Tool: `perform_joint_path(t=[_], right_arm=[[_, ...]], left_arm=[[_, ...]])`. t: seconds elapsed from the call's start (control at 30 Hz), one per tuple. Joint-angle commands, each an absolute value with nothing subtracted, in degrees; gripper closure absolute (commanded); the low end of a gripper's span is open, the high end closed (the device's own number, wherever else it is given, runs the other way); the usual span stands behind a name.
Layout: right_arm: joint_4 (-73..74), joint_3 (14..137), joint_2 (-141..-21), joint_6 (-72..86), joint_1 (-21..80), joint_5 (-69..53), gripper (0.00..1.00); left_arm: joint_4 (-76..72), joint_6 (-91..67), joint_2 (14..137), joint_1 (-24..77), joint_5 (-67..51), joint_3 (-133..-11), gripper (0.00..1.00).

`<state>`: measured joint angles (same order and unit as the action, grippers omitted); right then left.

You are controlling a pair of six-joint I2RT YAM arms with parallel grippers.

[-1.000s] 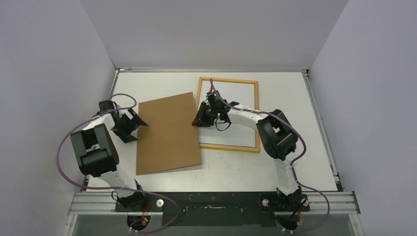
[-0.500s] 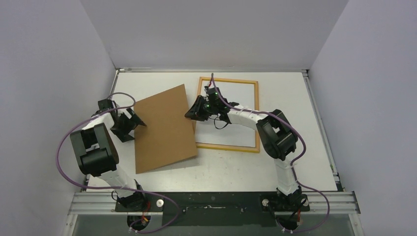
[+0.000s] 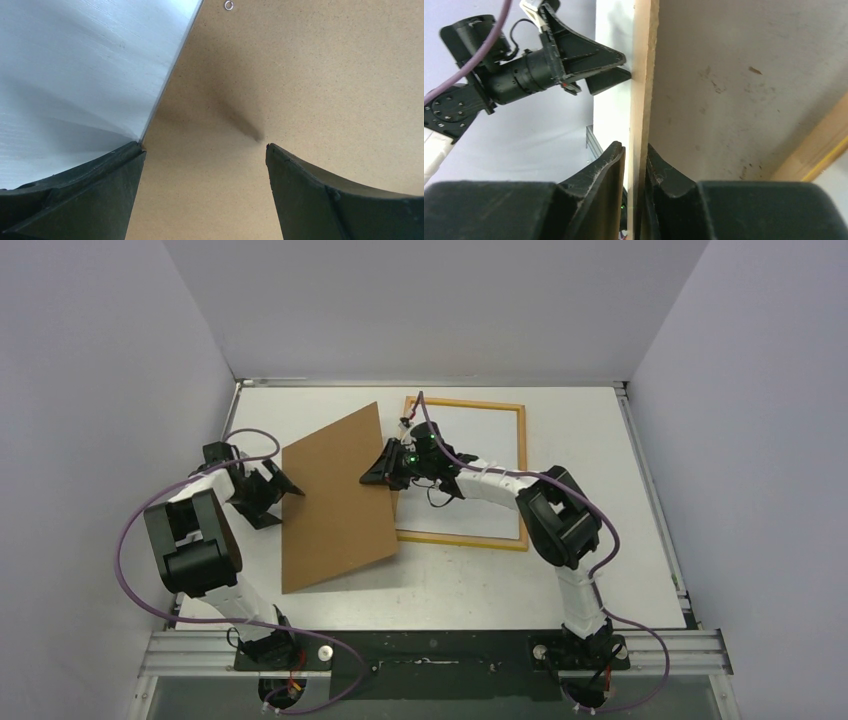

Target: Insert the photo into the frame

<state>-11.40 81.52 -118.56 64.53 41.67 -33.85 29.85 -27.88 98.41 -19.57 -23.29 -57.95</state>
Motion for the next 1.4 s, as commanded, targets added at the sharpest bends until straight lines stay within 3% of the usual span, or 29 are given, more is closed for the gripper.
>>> perform_joint_path(t=[0.0, 0.2, 0.6, 0.9, 1.17, 1.37], right_arm=[[-7.44, 83.32, -113.73, 60.23, 42.27, -32.8, 0.85], [1.14, 86.25, -113.11, 56.66, 42.22, -30.37, 1.0], [10.93, 96.95, -110.0, 53.34, 42.18, -29.49, 1.0], [16.07, 104.36, -103.64, 44.85, 43.36, -24.14, 1.0], [21.41, 106.18, -99.4, 35.3, 44.93, -14.77, 1.0], [28.36, 110.49, -99.04, 18.54, 48.54, 1.53, 1.0]], left_arm=[[30.94, -28.08, 98.01, -19.06, -25.84, -58.56, 0.1], [32.68, -26.85, 96.2, -19.59, -23.99, -59.64, 0.1], [37.17, -26.13, 85.54, -19.9, -19.39, -70.23, 0.03], [36.37, -29.66, 82.03, -16.07, -23.64, -82.45, 0.03], [23.3, -38.71, 79.73, -10.71, -29.29, -85.54, 0.03], [13.3, -42.17, 78.11, -2.54, -26.88, -88.91, 0.03]])
